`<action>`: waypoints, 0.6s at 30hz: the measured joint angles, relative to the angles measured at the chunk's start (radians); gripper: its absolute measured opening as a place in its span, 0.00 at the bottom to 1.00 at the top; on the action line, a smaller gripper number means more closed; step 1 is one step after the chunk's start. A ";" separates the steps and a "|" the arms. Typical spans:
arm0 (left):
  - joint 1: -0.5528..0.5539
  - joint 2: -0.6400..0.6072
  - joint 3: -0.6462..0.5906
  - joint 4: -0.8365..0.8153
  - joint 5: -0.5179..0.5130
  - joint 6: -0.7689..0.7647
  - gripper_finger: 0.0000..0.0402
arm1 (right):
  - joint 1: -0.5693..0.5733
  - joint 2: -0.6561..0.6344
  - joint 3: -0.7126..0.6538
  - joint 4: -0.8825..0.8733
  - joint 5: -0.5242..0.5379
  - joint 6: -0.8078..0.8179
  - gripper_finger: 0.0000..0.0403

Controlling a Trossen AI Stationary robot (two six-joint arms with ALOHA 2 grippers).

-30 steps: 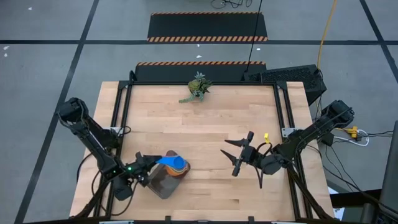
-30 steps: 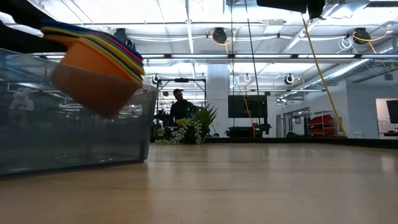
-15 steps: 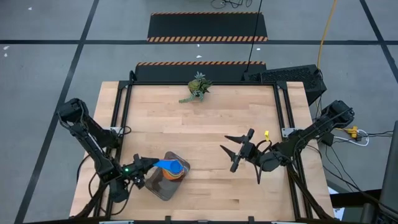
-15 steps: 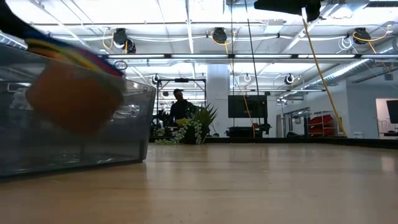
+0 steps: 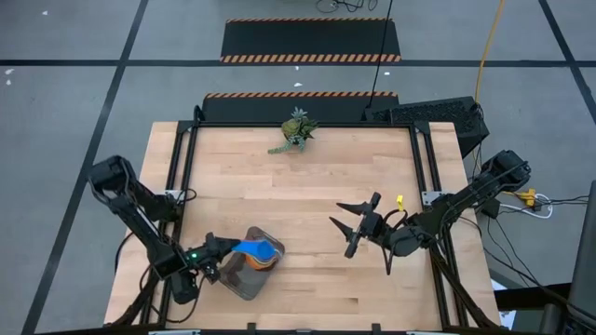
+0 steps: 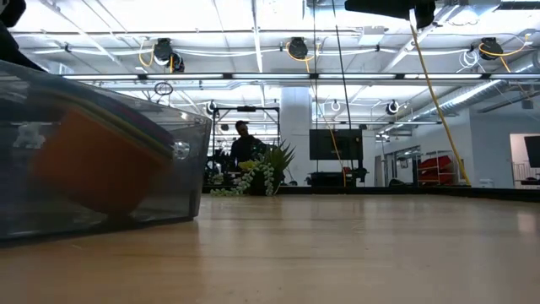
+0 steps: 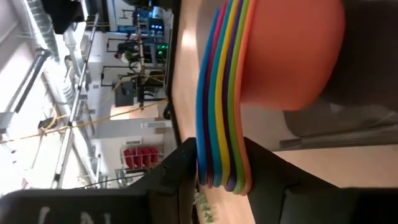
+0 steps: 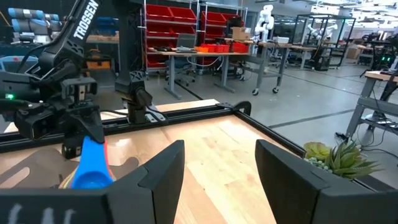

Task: Nest measuring cups in basket
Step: Put the nested measuring cups into the black bin

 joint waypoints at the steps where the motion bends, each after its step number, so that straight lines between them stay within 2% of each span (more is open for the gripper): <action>1: 0.000 0.007 0.000 0.001 0.005 -0.009 0.29 | 0.000 0.000 0.000 0.000 0.000 0.000 0.48; 13: -0.026 0.012 0.000 -0.001 0.045 -0.056 0.30 | 0.000 0.000 0.000 0.000 0.000 0.000 0.48; 18: -0.046 0.013 0.000 -0.004 0.072 -0.066 0.40 | 0.000 0.000 0.000 0.000 0.000 -0.003 0.48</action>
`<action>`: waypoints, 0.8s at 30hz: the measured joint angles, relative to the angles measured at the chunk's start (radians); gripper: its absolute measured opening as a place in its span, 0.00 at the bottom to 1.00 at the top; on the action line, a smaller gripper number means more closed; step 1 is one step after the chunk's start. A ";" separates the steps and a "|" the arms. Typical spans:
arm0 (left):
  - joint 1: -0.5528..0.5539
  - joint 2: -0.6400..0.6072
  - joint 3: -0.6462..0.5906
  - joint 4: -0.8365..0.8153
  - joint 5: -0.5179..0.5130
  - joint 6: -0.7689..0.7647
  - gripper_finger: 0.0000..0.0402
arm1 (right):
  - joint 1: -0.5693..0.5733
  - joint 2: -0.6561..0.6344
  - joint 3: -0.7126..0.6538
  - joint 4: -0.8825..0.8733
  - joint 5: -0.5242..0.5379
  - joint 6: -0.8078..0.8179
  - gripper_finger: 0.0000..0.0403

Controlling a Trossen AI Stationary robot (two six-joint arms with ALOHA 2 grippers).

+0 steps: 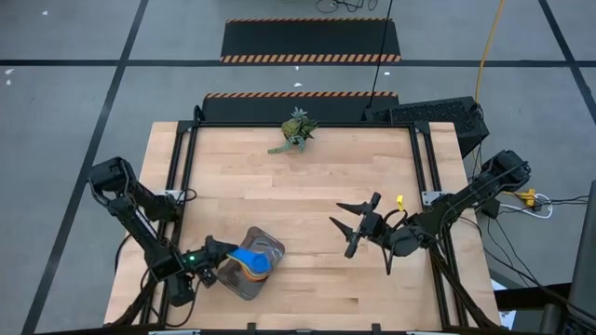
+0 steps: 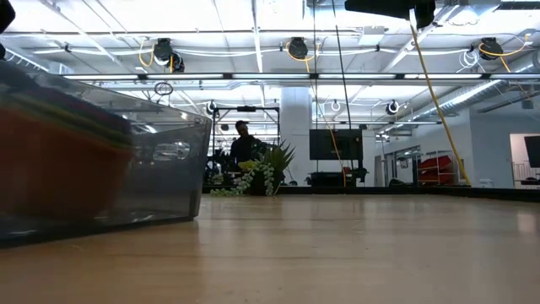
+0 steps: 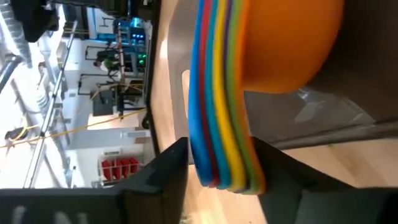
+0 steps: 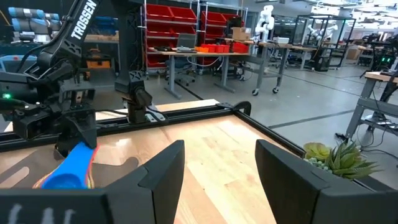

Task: Nest measuring cups in basket
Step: Put the nested measuring cups into the black bin

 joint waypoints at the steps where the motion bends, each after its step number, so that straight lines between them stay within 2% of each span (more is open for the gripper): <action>1: -0.002 0.000 0.000 0.000 0.000 -0.011 0.44 | 0.000 0.000 0.000 0.000 0.000 -0.001 0.48; 6: -0.002 0.000 0.000 0.000 0.012 -0.097 0.59 | 0.000 0.000 0.000 0.000 0.000 -0.001 0.48; 10: -0.001 -0.024 0.000 -0.003 0.049 -0.202 0.65 | 0.000 0.000 0.000 0.000 0.000 -0.001 0.48; 17: -0.002 -0.133 0.000 -0.086 0.205 -0.322 0.57 | 0.000 0.000 0.000 0.000 0.000 -0.001 0.48; 24: -0.002 -0.219 0.000 -0.211 0.296 -0.390 0.53 | 0.001 0.000 0.000 0.000 0.000 -0.001 0.48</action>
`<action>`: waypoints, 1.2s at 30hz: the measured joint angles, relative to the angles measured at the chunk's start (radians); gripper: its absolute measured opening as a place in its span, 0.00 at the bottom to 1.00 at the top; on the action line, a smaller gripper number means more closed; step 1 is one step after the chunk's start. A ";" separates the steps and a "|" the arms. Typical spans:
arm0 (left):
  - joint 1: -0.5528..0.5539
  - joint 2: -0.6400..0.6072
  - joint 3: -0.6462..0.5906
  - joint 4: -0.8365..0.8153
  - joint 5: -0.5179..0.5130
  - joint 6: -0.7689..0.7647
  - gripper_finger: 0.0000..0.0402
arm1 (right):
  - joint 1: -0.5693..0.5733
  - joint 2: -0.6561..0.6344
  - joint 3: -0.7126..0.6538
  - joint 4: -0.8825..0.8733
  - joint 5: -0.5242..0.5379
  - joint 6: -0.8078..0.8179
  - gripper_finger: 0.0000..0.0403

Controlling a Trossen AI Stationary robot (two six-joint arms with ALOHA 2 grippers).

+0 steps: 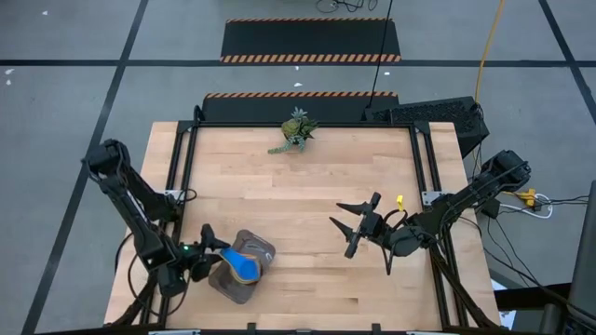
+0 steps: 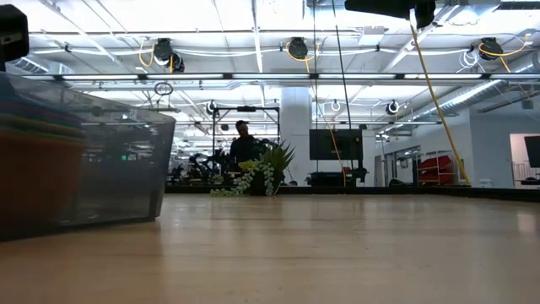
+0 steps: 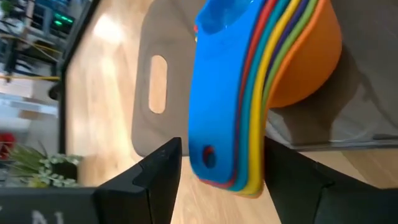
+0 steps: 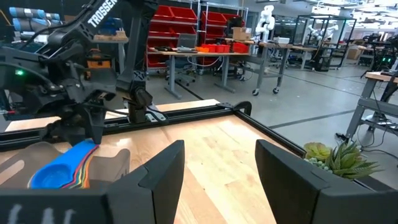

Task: Nest measuring cups in basket
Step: Put the nested measuring cups into the black bin

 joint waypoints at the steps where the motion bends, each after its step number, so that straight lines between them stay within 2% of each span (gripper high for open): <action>1: 0.000 -0.009 0.000 -0.010 0.013 -0.009 0.53 | 0.000 0.000 0.000 0.000 0.000 0.000 0.48; 9: 0.002 -0.078 0.000 -0.094 0.140 -0.112 0.59 | 0.000 0.000 0.000 0.000 0.000 0.000 0.48; 16: 0.002 -0.186 0.000 -0.114 0.145 -0.168 0.63 | 0.000 0.000 0.000 0.015 0.000 0.000 0.48; 19: 0.023 -0.257 0.000 -0.139 0.147 -0.281 0.62 | 0.000 0.000 0.000 0.015 -0.001 0.000 0.48; 23: 0.092 -0.344 0.000 -0.268 0.211 -0.528 0.57 | 0.000 0.000 0.000 0.015 -0.003 0.000 0.48; 27: 0.148 -0.372 0.000 -0.445 0.219 -0.704 0.46 | 0.000 0.000 0.000 0.015 -0.003 0.000 0.48; 31: 0.196 -0.359 -0.031 -0.461 0.228 -0.714 0.35 | 0.000 0.000 0.000 0.017 -0.031 -0.004 0.48; 36: 0.241 -0.358 -0.124 -0.262 0.300 -0.606 0.27 | 0.001 0.000 0.000 0.023 -0.056 -0.013 0.48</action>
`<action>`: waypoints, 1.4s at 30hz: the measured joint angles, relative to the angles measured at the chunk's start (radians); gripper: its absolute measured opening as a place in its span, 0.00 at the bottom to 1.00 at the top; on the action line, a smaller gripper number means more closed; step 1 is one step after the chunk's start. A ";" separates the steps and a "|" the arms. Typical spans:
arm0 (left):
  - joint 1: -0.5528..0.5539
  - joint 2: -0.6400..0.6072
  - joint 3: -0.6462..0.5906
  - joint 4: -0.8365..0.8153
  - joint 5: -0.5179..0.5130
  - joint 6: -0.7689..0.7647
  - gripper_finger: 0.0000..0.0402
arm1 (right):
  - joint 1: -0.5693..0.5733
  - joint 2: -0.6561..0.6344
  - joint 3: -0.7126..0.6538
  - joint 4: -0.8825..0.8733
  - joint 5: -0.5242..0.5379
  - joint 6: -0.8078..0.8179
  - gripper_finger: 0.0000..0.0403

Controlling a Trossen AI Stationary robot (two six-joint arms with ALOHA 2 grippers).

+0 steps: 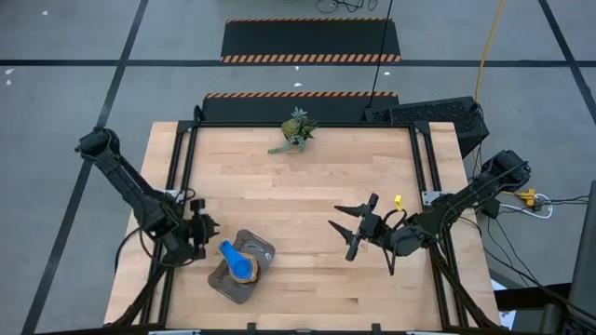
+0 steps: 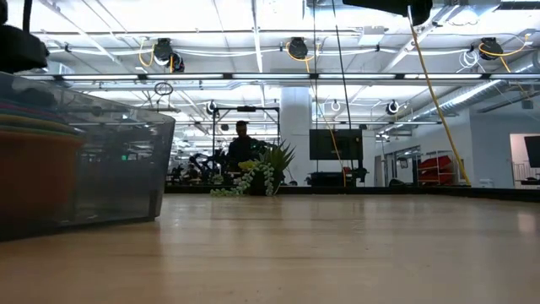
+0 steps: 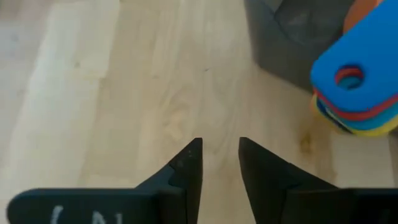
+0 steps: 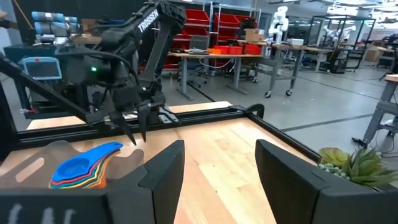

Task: Nest measuring cups in basket
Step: Put the nested measuring cups into the black bin

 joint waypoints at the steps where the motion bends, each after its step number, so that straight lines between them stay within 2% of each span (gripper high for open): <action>1: 0.008 0.000 -0.019 0.040 0.002 0.011 0.26 | 0.000 0.000 0.000 0.000 0.000 -0.002 0.48; 8: 0.051 0.000 -0.107 0.196 0.010 0.056 0.25 | 0.000 0.000 0.000 0.000 0.000 -0.002 0.48; 17: 0.051 0.000 -0.117 0.428 0.110 0.295 0.24 | 0.000 0.000 0.000 0.000 0.001 -0.005 0.48; 29: 0.048 -0.003 -0.103 0.442 0.229 0.312 0.24 | 0.000 0.000 0.000 -0.001 0.001 -0.005 0.48; 37: 0.030 -0.004 -0.052 0.443 0.238 0.338 0.24 | 0.000 0.000 0.000 0.000 0.001 -0.005 0.48; 42: 0.018 -0.004 -0.028 0.443 0.295 0.334 0.24 | 0.000 0.000 0.000 -0.001 0.001 -0.005 0.48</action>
